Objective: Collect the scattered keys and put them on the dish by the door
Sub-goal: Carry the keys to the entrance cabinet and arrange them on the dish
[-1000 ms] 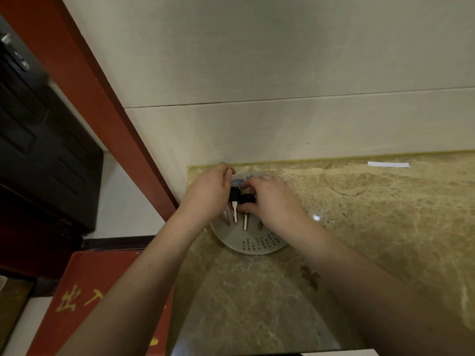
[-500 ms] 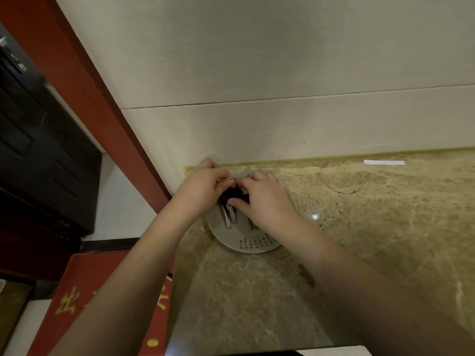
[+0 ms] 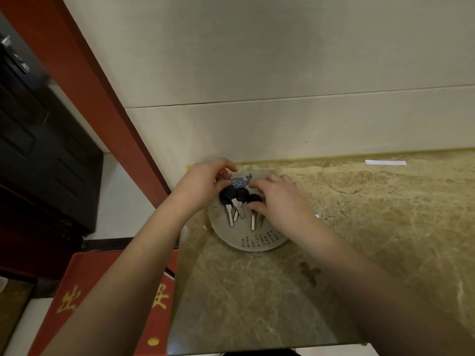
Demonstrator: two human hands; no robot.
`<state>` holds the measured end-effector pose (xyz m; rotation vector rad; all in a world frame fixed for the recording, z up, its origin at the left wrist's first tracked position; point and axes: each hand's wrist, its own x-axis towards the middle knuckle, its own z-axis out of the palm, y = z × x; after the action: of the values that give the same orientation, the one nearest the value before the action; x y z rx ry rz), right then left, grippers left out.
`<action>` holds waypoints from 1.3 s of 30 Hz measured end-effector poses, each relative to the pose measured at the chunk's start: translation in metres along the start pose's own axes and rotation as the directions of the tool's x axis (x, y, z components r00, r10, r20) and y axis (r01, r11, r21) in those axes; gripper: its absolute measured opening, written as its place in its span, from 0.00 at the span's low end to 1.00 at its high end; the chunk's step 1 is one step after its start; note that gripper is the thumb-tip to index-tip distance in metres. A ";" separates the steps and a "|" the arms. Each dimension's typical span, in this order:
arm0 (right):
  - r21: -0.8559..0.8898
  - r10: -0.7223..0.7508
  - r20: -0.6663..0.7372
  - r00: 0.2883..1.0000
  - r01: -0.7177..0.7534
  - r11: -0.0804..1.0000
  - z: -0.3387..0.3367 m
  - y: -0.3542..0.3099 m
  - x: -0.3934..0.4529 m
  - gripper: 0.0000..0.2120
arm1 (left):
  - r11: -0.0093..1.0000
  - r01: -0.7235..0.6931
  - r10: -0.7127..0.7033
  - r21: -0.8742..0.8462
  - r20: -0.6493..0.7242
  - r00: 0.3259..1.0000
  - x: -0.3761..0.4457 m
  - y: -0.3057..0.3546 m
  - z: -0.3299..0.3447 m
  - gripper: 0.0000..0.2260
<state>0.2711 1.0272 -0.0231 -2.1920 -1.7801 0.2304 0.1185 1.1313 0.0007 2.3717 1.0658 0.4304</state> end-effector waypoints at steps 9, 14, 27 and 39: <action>-0.059 0.081 0.098 0.992 -0.075 0.995 -0.008 -0.004 0.006 0.18 | 0.998 -0.057 0.059 -0.023 0.080 0.995 0.007 -0.003 0.003 0.11; 0.013 0.132 0.152 0.980 -0.135 0.991 -0.015 -0.004 0.009 0.17 | 0.997 -0.057 0.064 -0.060 0.116 0.991 0.008 -0.007 0.000 0.10; 0.258 0.069 0.136 0.988 -0.103 0.961 -0.008 -0.015 0.017 0.17 | 0.944 -0.049 0.065 -0.327 0.037 0.997 0.001 -0.023 0.004 0.12; 0.083 -0.002 0.060 0.998 -0.003 0.997 -0.005 -0.014 0.012 0.18 | 0.916 -0.052 0.055 -0.398 -0.002 0.998 0.002 -0.027 0.007 0.10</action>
<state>0.2625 1.0411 -0.0127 -2.1490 -1.7677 0.3678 0.1072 1.1460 -0.0198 2.0393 0.8177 0.5944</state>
